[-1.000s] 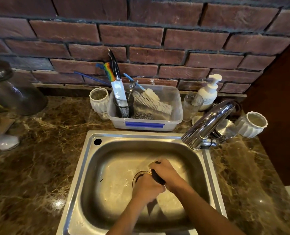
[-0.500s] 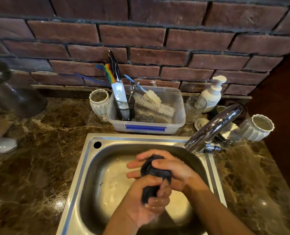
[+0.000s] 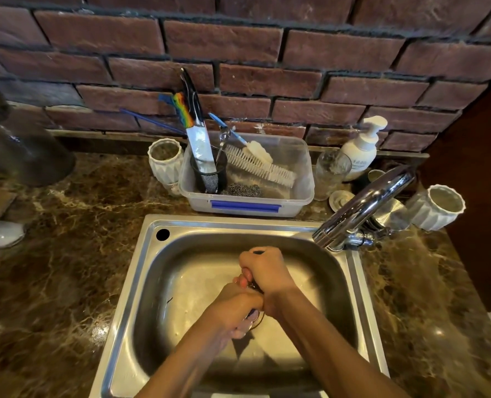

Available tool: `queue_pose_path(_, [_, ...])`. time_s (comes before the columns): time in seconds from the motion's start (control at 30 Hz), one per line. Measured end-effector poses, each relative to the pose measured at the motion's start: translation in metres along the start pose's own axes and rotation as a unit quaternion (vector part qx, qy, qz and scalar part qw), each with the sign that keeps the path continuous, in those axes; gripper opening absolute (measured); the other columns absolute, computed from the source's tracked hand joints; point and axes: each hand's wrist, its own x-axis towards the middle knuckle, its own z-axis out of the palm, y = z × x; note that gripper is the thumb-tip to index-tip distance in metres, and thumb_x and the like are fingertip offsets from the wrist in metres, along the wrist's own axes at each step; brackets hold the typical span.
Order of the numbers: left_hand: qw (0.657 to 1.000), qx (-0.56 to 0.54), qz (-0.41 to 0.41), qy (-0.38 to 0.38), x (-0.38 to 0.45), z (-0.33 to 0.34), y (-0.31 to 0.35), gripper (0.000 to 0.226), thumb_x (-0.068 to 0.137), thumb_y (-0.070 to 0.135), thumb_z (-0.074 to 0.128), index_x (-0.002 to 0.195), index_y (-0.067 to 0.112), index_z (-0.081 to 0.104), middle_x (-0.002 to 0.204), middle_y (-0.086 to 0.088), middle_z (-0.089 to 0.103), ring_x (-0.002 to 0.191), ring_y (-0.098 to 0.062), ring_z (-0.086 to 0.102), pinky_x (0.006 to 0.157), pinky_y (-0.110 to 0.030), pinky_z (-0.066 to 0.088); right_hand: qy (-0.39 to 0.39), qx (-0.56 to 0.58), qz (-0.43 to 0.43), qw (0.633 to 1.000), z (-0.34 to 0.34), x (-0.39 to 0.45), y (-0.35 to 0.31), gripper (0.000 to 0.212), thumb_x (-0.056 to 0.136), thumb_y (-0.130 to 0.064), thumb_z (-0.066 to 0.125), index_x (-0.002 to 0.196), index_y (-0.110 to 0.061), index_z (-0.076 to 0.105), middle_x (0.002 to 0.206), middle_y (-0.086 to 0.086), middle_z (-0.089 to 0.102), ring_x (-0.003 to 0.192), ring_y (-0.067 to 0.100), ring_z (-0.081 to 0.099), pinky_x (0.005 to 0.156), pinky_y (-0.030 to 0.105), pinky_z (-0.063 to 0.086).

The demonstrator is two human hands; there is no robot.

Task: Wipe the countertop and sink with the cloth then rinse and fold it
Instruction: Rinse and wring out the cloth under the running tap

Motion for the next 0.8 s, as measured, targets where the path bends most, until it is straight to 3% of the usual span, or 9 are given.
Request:
queue_pose_path(0.07, [0.996, 0.081, -0.006, 0.039, 0.013, -0.001, -0.006, 0.019, 0.081, -0.001, 0.058, 0.069, 0.013, 0.053, 0.054, -0.003, 0.047, 0.041, -0.010, 0.038, 0.036, -0.023, 0.028, 0.044, 0.024, 0.055, 0.997, 0.001, 0.007, 0.012, 0.033, 0.078, 0.005, 0.050, 0.048, -0.008, 0.046, 0.047, 0.006, 0.034, 0.044, 0.019, 0.036, 0.061, 0.033, 0.047])
queue_pose_path(0.13, [0.972, 0.218, 0.030, 0.079, 0.026, 0.000, -0.015, 0.008, 0.079, 0.011, 0.066, 0.076, 0.017, 0.061, 0.069, -0.003, 0.064, 0.056, -0.014, 0.056, 0.050, -0.032, 0.050, 0.093, 0.047, 0.104, 0.989, 0.002, 0.015, 0.024, 0.030, 0.076, 0.006, 0.047, 0.050, -0.008, 0.043, 0.046, 0.005, 0.033, 0.041, 0.017, 0.034, 0.053, 0.027, 0.044])
queue_pose_path(0.27, [0.817, 0.541, 0.096, 0.172, 0.031, 0.009, -0.030, 0.012, 0.092, 0.030, 0.058, 0.098, 0.027, 0.067, 0.092, 0.004, 0.073, 0.082, -0.020, 0.070, 0.071, -0.032, 0.053, 0.173, 0.056, 0.154, 0.971, -0.002, 0.032, 0.046, 0.026, 0.080, 0.007, 0.047, 0.058, -0.006, 0.045, 0.043, 0.005, 0.037, 0.043, 0.021, 0.034, 0.048, 0.026, 0.032])
queue_pose_path(0.37, [0.755, 0.629, 0.114, 0.145, 0.034, 0.016, -0.038, 0.020, 0.094, 0.022, 0.053, 0.108, 0.022, 0.069, 0.103, -0.001, 0.073, 0.094, -0.024, 0.070, 0.078, -0.034, 0.049, 0.196, 0.065, 0.183, 0.961, -0.007, 0.032, 0.063, 0.028, 0.077, 0.010, 0.043, 0.052, -0.003, 0.041, 0.038, 0.005, 0.031, 0.038, 0.022, 0.027, 0.046, 0.027, 0.025])
queue_pose_path(0.43, [0.781, 0.604, 0.084, 0.132, 0.039, 0.014, -0.043, 0.021, 0.094, 0.024, 0.052, 0.107, 0.021, 0.069, 0.104, -0.001, 0.073, 0.095, -0.024, 0.069, 0.079, -0.034, 0.050, 0.163, 0.091, 0.185, 0.965, -0.012, 0.032, 0.070, 0.029, 0.079, 0.008, 0.048, 0.053, -0.004, 0.042, 0.045, 0.008, 0.036, 0.038, 0.022, 0.033, 0.047, 0.028, 0.031])
queue_pose_path(0.57, [0.915, 0.376, 0.061, 0.133, 0.042, 0.001, -0.041, 0.015, 0.078, 0.031, 0.072, 0.089, 0.029, 0.062, 0.083, 0.007, 0.069, 0.078, -0.018, 0.066, 0.071, -0.034, 0.057, 0.071, 0.031, 0.101, 0.992, -0.020, 0.030, 0.060, 0.032, 0.098, -0.024, 0.059, 0.073, -0.004, 0.066, 0.074, 0.016, 0.065, 0.073, 0.027, 0.061, 0.070, 0.036, 0.052])
queue_pose_path(0.63, [0.917, 0.357, 0.101, 0.143, 0.041, -0.005, -0.038, 0.026, 0.075, 0.030, 0.075, 0.093, 0.029, 0.056, 0.082, 0.007, 0.064, 0.075, -0.020, 0.061, 0.065, -0.034, 0.053, 0.031, 0.025, 0.106, 0.994, -0.027, 0.026, 0.057, 0.031, 0.098, -0.043, 0.059, 0.099, -0.016, 0.074, 0.098, 0.012, 0.072, 0.094, 0.027, 0.067, 0.078, 0.038, 0.054])
queue_pose_path(0.7, [0.900, 0.377, 0.148, 0.163, 0.040, -0.009, -0.034, 0.036, 0.073, 0.027, 0.076, 0.097, 0.028, 0.049, 0.087, 0.007, 0.060, 0.078, -0.020, 0.058, 0.064, -0.033, 0.050, -0.015, 0.031, 0.175, 0.984, -0.037, 0.021, 0.057, 0.045, 0.094, -0.060, 0.054, 0.111, -0.023, 0.073, 0.110, 0.012, 0.073, 0.104, 0.031, 0.068, 0.078, 0.042, 0.056])
queue_pose_path(0.8, [0.925, 0.301, 0.216, 0.088, 0.036, -0.006, -0.036, 0.056, 0.065, 0.030, 0.080, 0.111, 0.034, 0.049, 0.109, 0.012, 0.054, 0.101, -0.011, 0.058, 0.083, -0.031, 0.055, -0.035, 0.105, 0.250, 0.962, -0.051, 0.018, 0.057, 0.063, 0.086, -0.066, 0.061, 0.117, -0.013, 0.073, 0.115, 0.018, 0.074, 0.110, 0.036, 0.068, 0.089, 0.049, 0.058])
